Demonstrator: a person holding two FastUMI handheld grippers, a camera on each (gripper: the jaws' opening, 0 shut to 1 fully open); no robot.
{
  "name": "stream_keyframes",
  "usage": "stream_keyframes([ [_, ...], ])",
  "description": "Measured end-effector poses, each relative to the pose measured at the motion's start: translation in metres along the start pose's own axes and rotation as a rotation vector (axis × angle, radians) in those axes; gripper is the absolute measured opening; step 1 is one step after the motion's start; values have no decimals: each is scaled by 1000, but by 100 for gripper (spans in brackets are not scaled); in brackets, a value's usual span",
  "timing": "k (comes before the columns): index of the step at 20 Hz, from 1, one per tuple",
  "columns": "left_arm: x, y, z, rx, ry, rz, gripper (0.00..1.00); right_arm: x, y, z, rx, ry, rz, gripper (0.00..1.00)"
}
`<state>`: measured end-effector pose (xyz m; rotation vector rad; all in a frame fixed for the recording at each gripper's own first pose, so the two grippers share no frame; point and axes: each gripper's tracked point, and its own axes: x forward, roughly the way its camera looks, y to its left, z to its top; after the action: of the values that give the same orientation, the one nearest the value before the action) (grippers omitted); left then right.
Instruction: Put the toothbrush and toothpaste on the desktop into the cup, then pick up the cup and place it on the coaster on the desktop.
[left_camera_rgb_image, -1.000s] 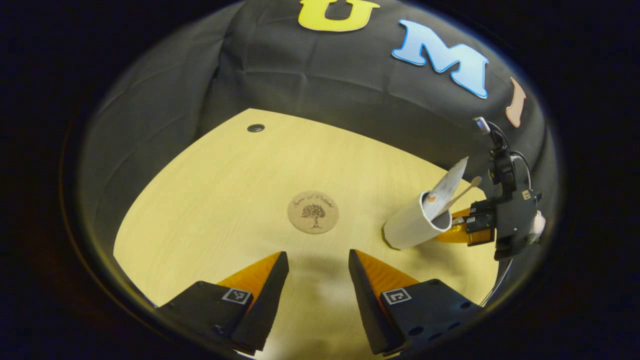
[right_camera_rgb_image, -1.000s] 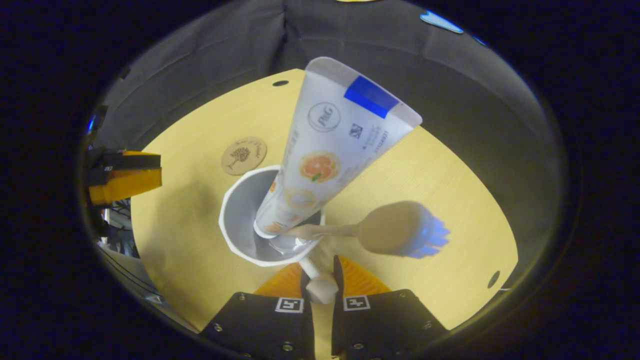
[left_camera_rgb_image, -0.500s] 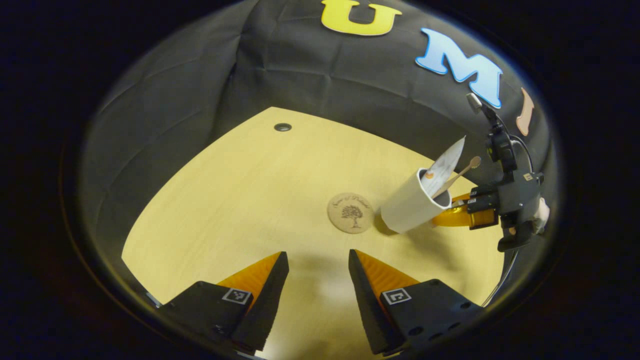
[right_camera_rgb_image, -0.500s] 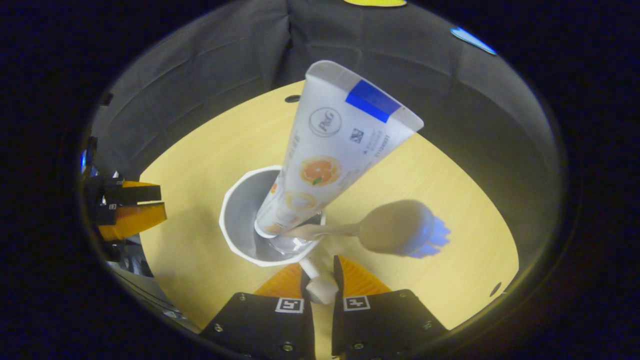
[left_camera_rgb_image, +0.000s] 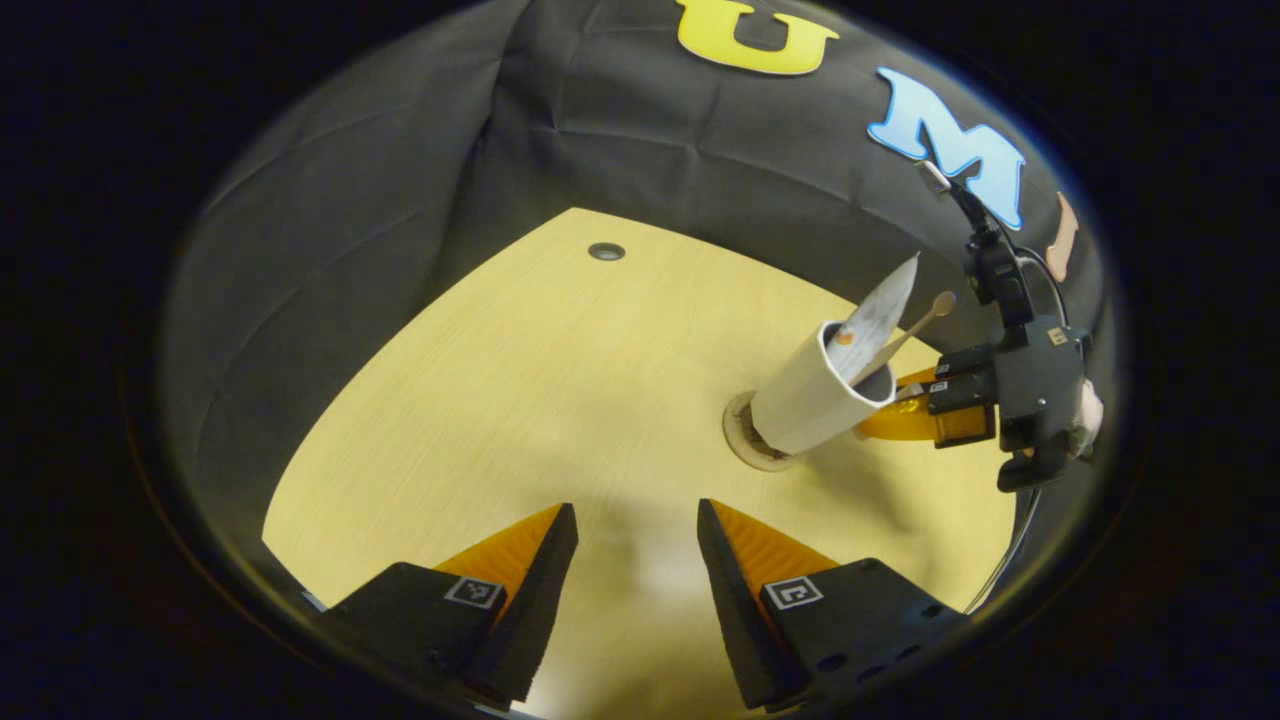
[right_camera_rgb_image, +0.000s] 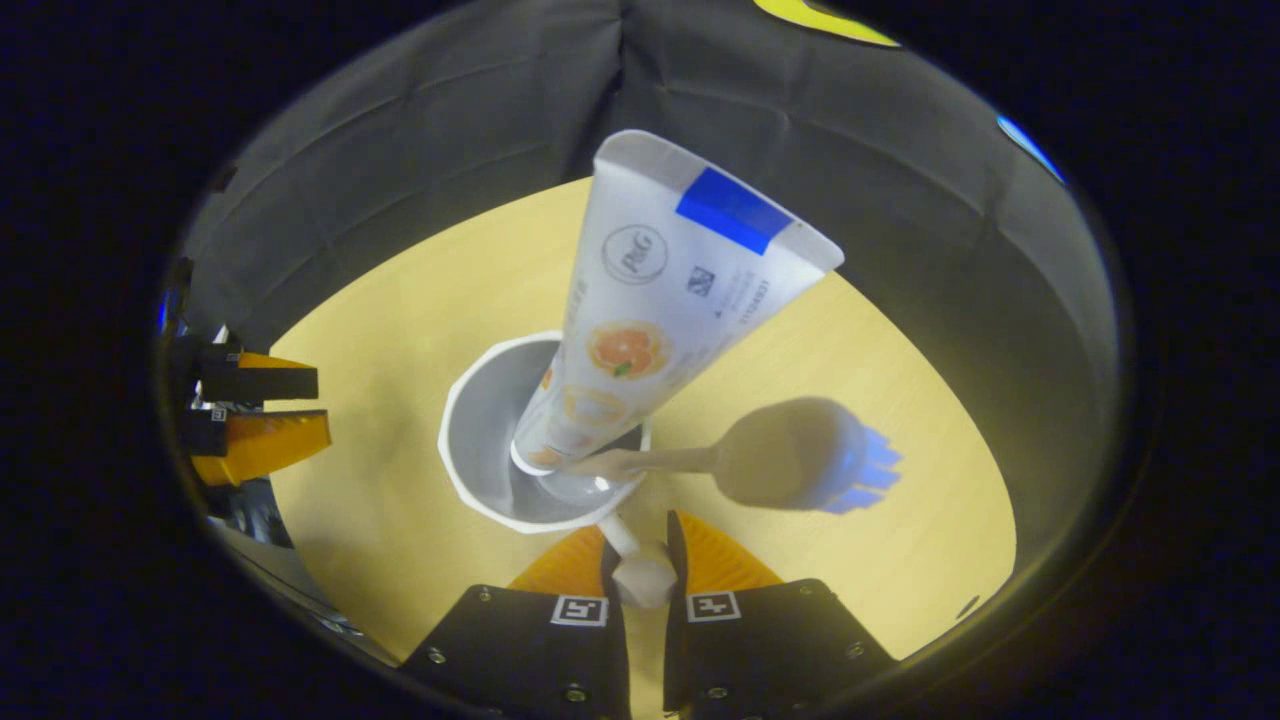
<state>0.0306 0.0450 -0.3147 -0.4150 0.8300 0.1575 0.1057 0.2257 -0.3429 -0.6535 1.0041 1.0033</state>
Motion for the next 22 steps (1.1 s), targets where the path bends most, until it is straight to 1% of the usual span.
stream_keyframes([
  [1, -3, -1, 3, 4, -1, -1, 75, 1, 0, -1, -2, 12, -5, 14],
  [2, -4, -2, 6, 5, -2, 0, 84, 7, 1, -1, -11, 24, -16, 14],
  [4, -7, -2, 11, 0, -3, 0, 84, 7, -2, -7, -30, 58, -33, 13],
  [5, -9, -1, 15, -7, -2, -4, 84, 3, -3, -6, -20, 62, -25, 14],
  [6, -10, 0, 14, -17, -1, -10, 84, 4, -2, -6, 0, 66, -13, 18],
  [7, -9, -1, 12, -21, -2, -12, 84, 8, -1, -9, 16, 69, 2, 21],
  [8, -7, -4, 9, -23, -2, -13, 80, 5, 0, -9, 24, 66, 9, 22],
  [9, -6, -6, 11, -21, -6, -14, 80, 5, -1, -8, 22, 55, 7, 23],
  [11, -2, -16, 12, -8, -16, -19, 80, 2, 0, -4, 20, 31, 4, 23],
  [12, 0, -21, 13, 0, -21, -22, 84, -3, 0, -5, 23, 26, 3, 23],
  [15, -15, -30, 25, 31, -47, -34, 84, -22, 3, -1, 41, -17, -4, 23],
  [16, -19, -36, 30, 45, -61, -40, 80, -30, 4, 0, 53, -36, -7, 23],
  [17, -23, -44, 35, 61, -76, -48, 84, -38, 4, 1, 66, -58, -15, 23],
  [18, -27, -52, 40, 78, -92, -58, 80, -49, 1, 2, 73, -83, -38, 22],
  [19, -31, -62, 46, 96, -110, -74, 84, -62, -3, 4, 80, -108, -64, 21],
  [20, -36, -75, 53, 122, -132, -94, 80, -81, -7, 6, 96, -146, -104, 20],
  [22, -52, -107, 76, 169, -191, -145, 80, -116, -8, 7, 156, -214, -160, 20],
])
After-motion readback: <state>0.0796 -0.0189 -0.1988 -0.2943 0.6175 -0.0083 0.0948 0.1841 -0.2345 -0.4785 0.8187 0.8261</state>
